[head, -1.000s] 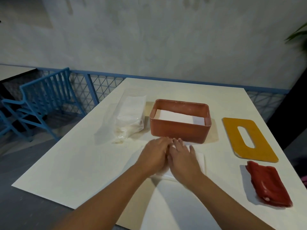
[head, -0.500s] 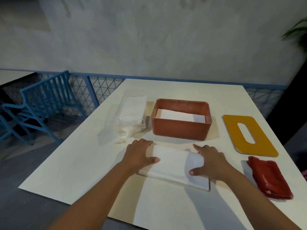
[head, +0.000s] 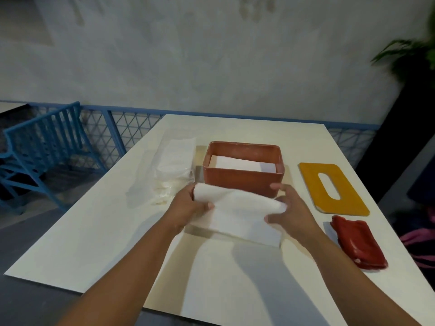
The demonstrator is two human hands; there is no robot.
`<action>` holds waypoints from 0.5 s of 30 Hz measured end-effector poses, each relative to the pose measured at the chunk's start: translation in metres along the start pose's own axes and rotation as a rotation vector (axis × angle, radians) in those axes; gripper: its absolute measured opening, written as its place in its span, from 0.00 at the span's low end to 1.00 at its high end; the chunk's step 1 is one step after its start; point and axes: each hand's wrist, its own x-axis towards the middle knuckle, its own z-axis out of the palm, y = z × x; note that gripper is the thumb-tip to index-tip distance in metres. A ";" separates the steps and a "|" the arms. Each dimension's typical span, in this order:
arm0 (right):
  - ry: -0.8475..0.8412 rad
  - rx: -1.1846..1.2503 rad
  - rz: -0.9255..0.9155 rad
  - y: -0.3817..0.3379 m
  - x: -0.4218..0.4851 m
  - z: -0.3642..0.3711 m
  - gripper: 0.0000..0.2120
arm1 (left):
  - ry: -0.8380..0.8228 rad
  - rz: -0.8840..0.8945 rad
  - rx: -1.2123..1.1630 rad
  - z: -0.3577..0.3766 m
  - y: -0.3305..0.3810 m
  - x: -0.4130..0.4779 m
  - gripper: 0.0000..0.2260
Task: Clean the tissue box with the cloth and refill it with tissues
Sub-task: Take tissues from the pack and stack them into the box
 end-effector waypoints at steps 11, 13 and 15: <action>0.106 0.409 0.036 0.024 -0.012 0.023 0.25 | 0.055 -0.061 -0.250 0.017 -0.023 -0.015 0.24; 0.135 0.426 0.027 0.017 -0.012 0.024 0.22 | 0.106 -0.038 -0.222 0.021 -0.017 -0.015 0.17; 0.139 0.434 0.000 0.011 -0.010 0.021 0.22 | 0.145 -0.004 -0.190 0.021 -0.011 -0.014 0.14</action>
